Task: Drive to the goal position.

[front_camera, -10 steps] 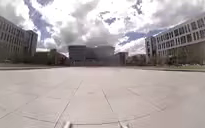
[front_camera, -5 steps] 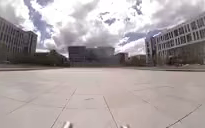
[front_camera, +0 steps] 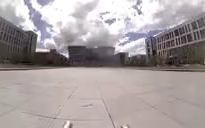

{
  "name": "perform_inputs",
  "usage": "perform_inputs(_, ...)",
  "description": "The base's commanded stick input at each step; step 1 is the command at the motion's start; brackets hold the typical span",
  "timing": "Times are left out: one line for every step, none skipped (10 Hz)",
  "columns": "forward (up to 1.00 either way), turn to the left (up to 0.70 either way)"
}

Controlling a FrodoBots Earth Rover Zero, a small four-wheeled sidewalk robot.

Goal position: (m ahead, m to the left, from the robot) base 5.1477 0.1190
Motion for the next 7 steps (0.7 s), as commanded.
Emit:
perform_inputs(0.70, 0.00)
perform_inputs(0.70, 0.00)
perform_inputs(0.70, 0.00)
perform_inputs(0.70, 0.00)
perform_inputs(0.70, 0.00)
perform_inputs(0.70, 0.00)
perform_inputs(0.70, 0.00)
